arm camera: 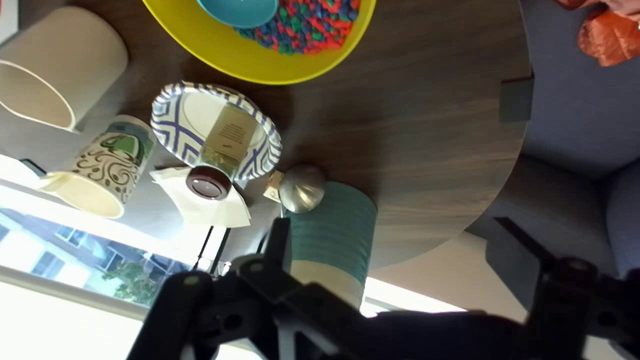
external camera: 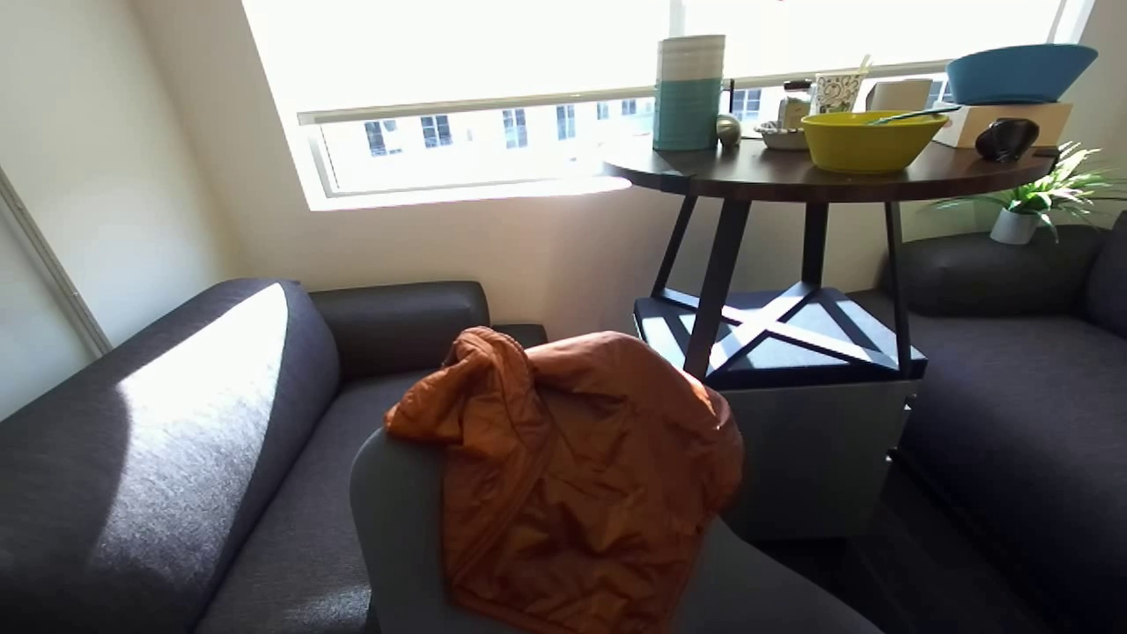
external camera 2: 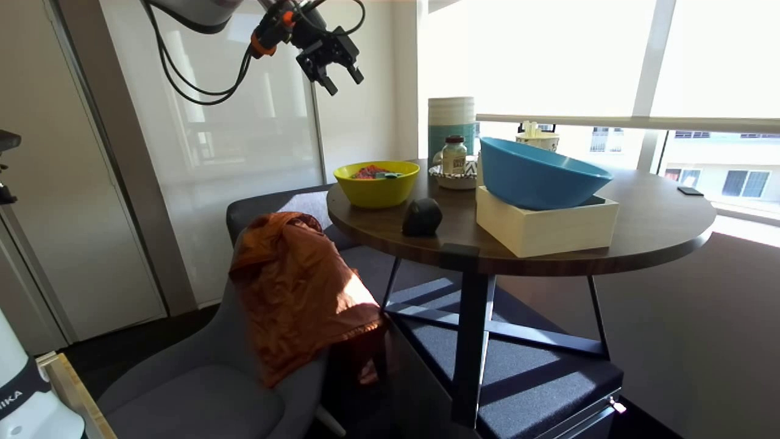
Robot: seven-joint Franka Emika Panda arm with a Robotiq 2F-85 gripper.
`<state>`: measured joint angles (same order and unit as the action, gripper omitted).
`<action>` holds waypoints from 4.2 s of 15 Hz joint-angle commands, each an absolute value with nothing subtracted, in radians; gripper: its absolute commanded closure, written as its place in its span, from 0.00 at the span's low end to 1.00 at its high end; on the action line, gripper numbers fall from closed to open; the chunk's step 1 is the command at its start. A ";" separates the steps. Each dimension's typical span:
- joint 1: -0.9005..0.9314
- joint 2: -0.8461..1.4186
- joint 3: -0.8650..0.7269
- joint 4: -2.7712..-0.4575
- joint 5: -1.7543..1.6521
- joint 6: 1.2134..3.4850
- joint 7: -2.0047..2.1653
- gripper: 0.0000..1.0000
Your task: Put the spoon inside the flask
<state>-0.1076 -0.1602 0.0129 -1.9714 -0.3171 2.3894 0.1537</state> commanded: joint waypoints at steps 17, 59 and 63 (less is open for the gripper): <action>-0.090 0.377 -0.072 -1.487 -0.164 2.346 -0.015 0.00; -0.065 0.936 -0.276 -0.731 -0.216 1.980 0.393 0.19; -0.065 0.955 -0.291 -0.707 -0.217 1.978 0.431 0.51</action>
<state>-0.0675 0.9114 -0.2705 -0.7758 -0.2046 2.0037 0.3893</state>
